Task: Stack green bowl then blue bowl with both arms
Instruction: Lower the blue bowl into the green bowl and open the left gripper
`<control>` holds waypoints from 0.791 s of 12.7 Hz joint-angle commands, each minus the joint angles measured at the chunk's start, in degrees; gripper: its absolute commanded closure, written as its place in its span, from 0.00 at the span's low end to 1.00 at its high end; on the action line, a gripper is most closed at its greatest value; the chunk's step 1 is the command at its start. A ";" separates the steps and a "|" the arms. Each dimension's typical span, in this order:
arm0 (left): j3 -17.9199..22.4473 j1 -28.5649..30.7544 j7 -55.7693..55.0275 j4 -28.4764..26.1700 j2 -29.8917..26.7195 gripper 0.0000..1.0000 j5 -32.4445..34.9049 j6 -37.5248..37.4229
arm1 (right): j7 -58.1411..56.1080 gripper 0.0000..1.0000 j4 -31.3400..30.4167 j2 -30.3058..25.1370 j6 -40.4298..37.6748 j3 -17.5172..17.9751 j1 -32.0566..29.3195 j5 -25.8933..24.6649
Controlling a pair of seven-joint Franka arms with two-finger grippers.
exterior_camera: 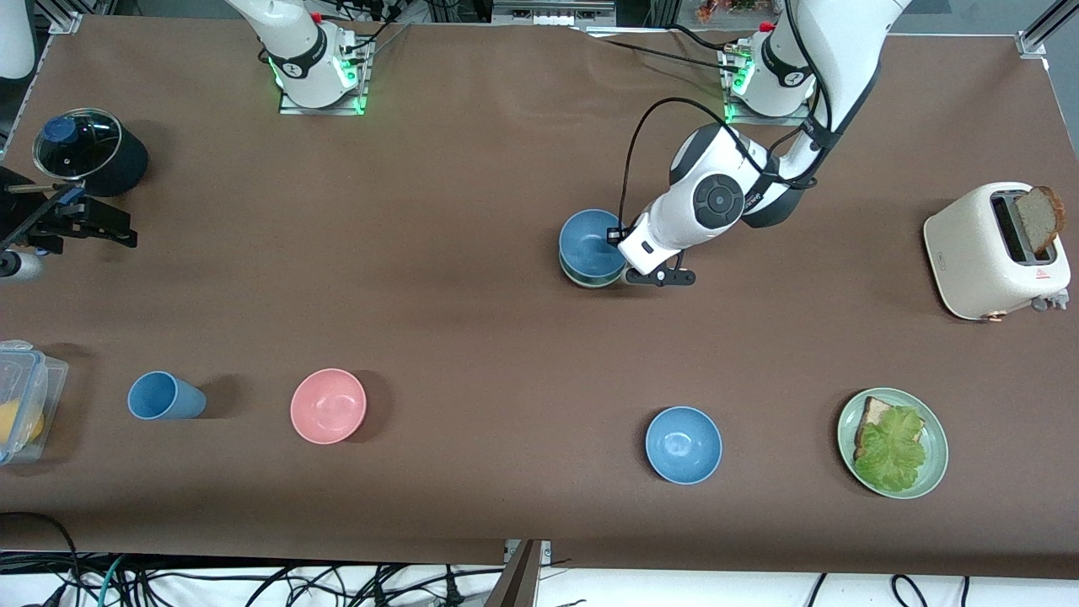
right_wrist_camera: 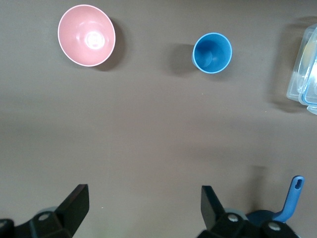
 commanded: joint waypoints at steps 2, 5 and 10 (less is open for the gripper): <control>0.48 -0.44 -1.52 0.67 0.58 0.75 1.45 0.42 | 0.61 0.00 -0.76 -0.69 0.51 -0.45 0.41 0.75; 0.57 -0.44 -4.23 1.47 -0.03 0.01 1.45 0.15 | 0.61 0.00 -0.76 -0.69 0.42 -0.45 0.32 0.66; 2.93 1.66 -5.12 4.62 -5.47 0.01 1.45 -10.00 | 0.61 0.00 -0.76 -0.69 0.42 -0.45 0.41 0.66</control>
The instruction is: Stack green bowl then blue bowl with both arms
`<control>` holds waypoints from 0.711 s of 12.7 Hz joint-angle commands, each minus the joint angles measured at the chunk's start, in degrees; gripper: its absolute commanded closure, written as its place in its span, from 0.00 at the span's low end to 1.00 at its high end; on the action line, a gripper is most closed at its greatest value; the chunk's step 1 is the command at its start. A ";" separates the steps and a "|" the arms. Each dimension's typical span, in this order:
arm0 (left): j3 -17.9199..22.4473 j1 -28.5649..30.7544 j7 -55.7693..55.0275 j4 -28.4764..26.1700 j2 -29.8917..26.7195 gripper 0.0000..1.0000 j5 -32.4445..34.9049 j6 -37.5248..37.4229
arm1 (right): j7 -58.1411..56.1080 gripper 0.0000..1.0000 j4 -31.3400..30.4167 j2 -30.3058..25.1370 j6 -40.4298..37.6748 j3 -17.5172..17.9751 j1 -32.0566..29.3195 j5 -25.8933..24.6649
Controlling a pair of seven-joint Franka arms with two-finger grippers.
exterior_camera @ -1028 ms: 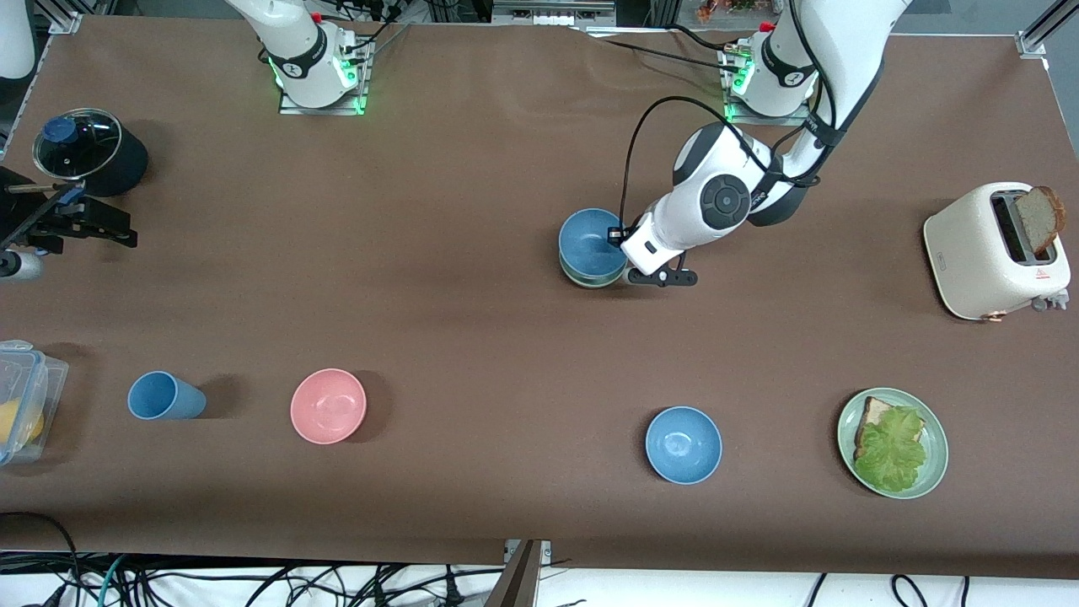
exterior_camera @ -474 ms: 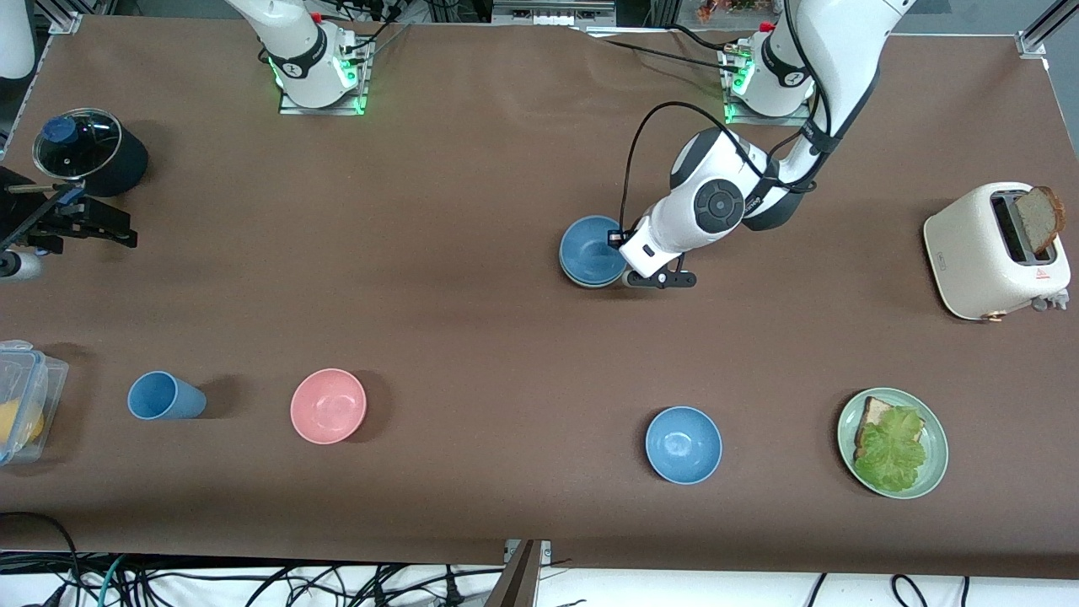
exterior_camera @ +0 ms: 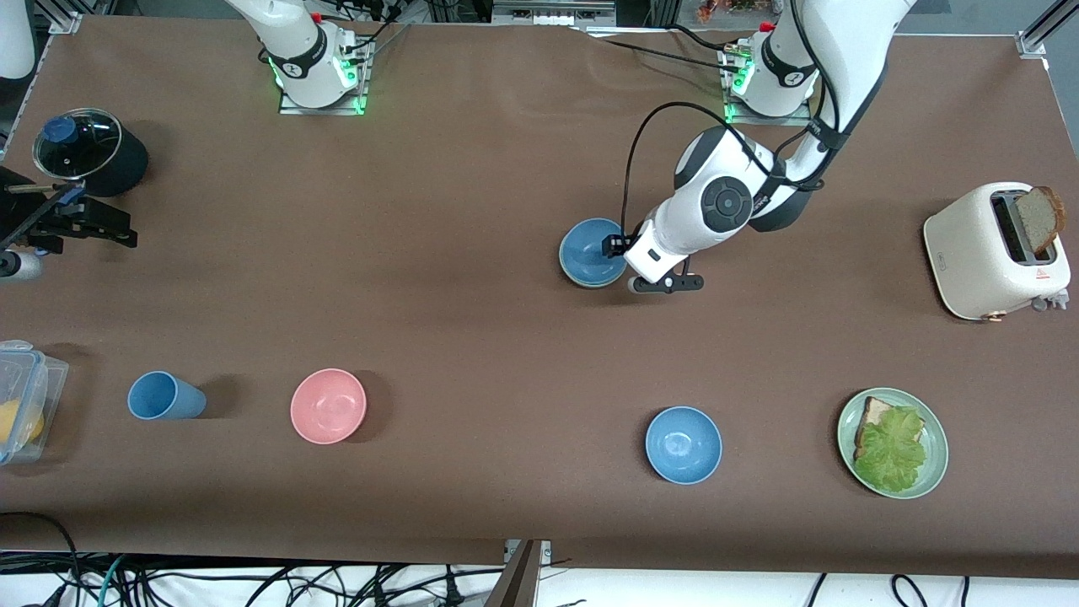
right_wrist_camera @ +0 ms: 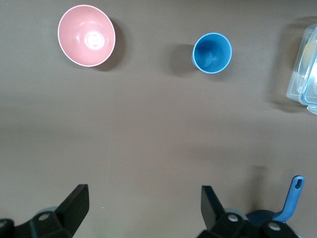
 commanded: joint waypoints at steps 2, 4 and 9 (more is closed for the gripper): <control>4.95 3.07 -0.90 8.14 -5.36 0.01 2.21 -17.63 | 0.57 0.00 -0.76 -0.69 0.40 -0.36 0.40 0.75; 5.05 6.84 1.54 14.05 -8.07 0.06 7.12 -26.02 | 0.48 0.00 -0.76 -0.69 0.40 -0.45 0.32 0.75; 5.31 15.98 13.05 13.98 -18.80 0.00 7.40 -29.64 | 0.57 0.00 -0.76 -0.69 0.40 -0.45 0.32 0.75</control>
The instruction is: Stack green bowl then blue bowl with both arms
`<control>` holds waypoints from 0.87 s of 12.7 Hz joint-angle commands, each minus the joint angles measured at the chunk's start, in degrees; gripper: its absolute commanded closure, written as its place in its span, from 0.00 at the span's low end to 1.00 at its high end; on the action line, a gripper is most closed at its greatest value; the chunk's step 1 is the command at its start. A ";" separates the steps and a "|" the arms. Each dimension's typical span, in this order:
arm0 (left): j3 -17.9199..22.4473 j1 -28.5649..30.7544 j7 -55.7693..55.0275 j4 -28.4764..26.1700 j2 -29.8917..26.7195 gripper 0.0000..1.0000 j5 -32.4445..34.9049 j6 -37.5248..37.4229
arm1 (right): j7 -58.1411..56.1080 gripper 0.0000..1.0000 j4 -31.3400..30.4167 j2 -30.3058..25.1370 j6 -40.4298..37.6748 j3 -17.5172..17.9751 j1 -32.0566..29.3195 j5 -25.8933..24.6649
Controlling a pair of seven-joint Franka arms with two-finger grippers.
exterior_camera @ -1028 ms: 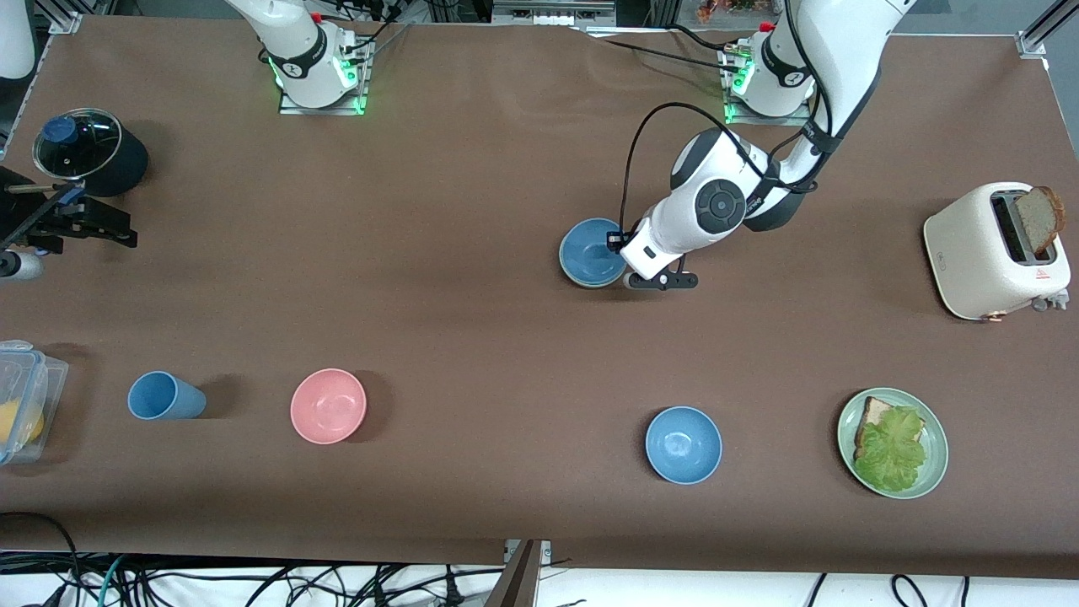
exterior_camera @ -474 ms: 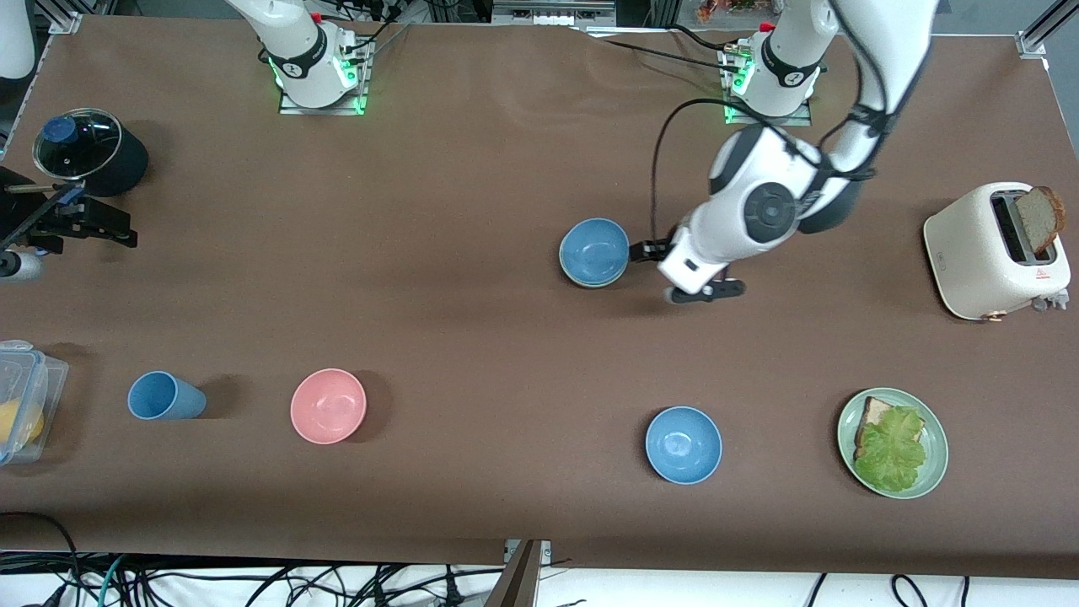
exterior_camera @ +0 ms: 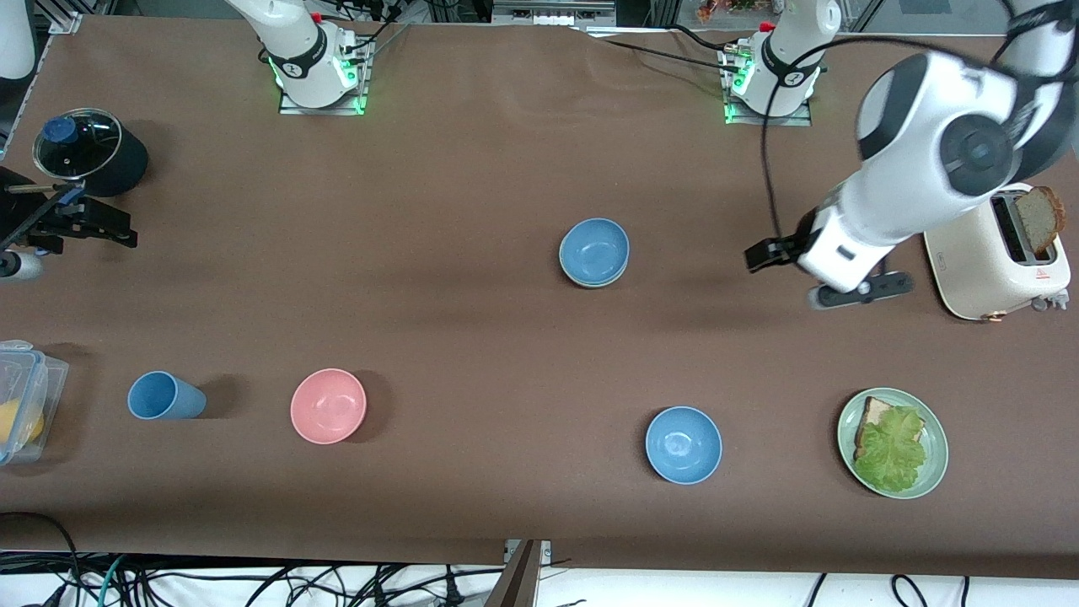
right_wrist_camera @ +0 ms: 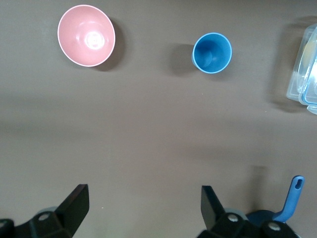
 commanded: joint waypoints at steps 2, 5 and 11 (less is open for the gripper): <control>-0.21 4.43 6.24 -0.82 -4.48 0.00 0.89 -3.61 | 0.56 0.00 -0.74 -0.69 0.38 -0.41 0.40 0.73; -0.21 4.87 7.92 0.93 -4.84 0.00 0.89 -3.97 | 0.47 0.00 -0.74 -0.69 0.47 -0.41 0.31 0.73; 24.04 -14.37 17.93 1.29 -8.97 0.00 0.81 -6.43 | 0.56 0.00 -0.74 -0.69 0.38 -0.41 0.31 0.73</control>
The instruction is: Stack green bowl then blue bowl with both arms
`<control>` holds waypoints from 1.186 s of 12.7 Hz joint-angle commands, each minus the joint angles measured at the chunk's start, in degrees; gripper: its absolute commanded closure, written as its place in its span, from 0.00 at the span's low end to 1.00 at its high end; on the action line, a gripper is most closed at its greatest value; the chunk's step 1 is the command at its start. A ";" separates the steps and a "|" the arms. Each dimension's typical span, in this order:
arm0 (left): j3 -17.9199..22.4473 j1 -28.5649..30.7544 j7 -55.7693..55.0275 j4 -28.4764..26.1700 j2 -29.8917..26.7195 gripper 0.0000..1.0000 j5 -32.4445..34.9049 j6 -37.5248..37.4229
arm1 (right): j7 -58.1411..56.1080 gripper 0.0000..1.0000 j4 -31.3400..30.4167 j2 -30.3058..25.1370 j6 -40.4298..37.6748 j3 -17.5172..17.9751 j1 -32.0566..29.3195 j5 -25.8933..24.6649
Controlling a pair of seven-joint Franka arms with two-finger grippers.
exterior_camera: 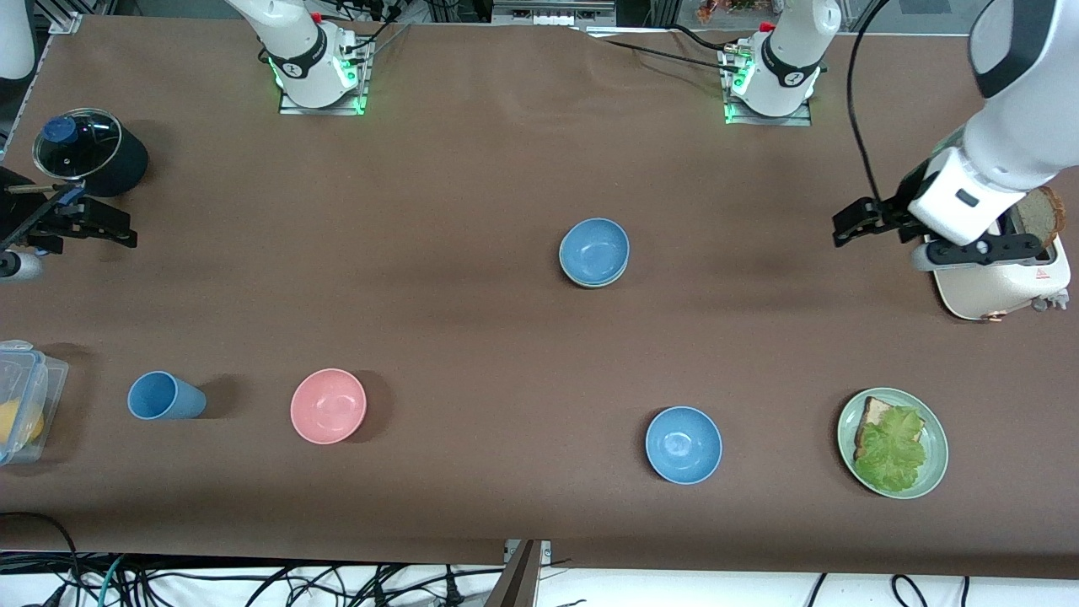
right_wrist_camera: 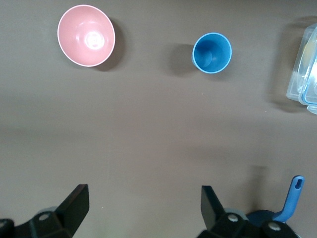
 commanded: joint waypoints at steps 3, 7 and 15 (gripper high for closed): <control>9.87 -8.87 2.33 7.44 0.47 0.00 0.62 -8.72 | 0.56 0.00 -0.73 -0.70 0.46 -0.39 0.31 0.82; 9.70 -10.72 -1.62 7.73 1.27 0.00 0.80 -8.57 | 0.56 0.00 -0.73 -0.70 0.55 -0.39 0.31 0.82; 5.13 -5.63 -1.54 7.90 1.54 0.00 0.80 -8.48 | 0.56 0.00 -0.73 -0.70 0.55 -0.39 0.31 0.82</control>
